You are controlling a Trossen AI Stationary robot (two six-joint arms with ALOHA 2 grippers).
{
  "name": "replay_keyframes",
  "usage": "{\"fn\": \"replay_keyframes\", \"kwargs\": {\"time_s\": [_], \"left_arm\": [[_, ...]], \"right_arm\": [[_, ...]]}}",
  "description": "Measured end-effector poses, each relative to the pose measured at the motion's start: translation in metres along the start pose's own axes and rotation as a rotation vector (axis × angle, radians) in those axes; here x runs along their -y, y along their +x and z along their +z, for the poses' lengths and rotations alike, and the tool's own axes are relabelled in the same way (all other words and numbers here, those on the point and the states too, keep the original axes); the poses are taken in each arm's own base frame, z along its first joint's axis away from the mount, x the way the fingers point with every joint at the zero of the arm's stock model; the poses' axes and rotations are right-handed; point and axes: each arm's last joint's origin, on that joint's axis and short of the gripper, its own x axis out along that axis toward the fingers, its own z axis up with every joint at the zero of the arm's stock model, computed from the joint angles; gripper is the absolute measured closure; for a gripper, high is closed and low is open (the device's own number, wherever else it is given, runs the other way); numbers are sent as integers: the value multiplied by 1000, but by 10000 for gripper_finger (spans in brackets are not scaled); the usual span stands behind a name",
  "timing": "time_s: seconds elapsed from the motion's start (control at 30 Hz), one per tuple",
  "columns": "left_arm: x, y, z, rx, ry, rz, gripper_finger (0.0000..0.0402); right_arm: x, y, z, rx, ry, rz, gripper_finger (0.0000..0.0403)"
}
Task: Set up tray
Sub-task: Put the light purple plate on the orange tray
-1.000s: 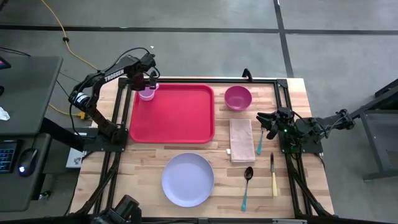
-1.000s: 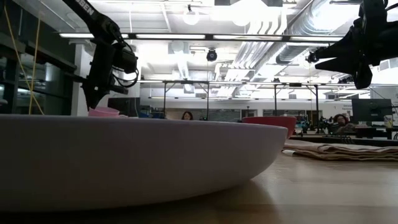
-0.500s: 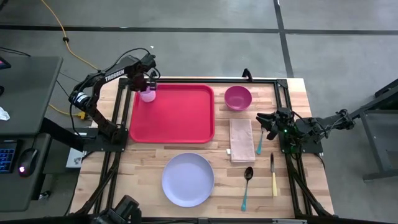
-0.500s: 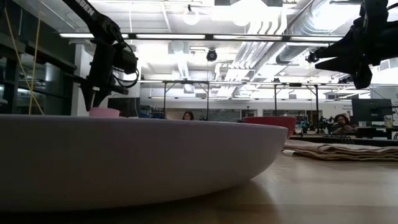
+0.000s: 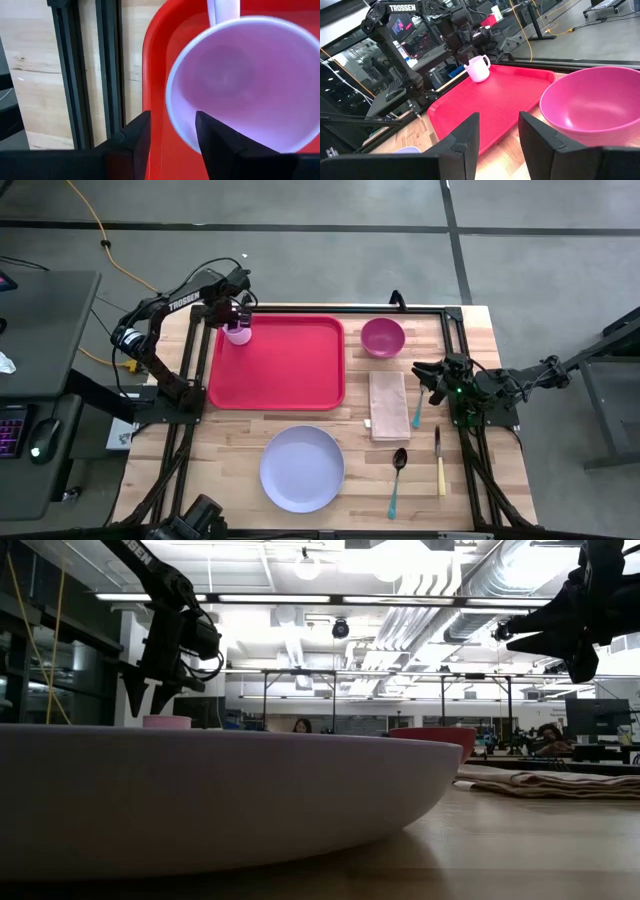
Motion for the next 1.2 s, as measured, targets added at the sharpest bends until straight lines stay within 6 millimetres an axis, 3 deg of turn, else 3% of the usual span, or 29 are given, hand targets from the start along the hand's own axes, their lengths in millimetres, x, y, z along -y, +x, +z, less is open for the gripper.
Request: {"fn": "replay_keyframes", "kwargs": {"time_s": [0.43, 0.7, 0.87, 1.2], "left_arm": [[-2, -17, 2, -28, 20, -29, 255], [-15, -55, -2, -39, 49, -15, 257], [-24, -89, -23, -3, 106, -112, 255], [-48, -147, -92, 172, 163, -340, 276]], "right_arm": [[0, 0, 0, 0, 0, 0, 290], [0, 0, 0, -8, 0, 11, 290], [0, 0, 0, -5, -10, 8, 290], [0, 0, 0, 6, -11, -8, 290]]}}
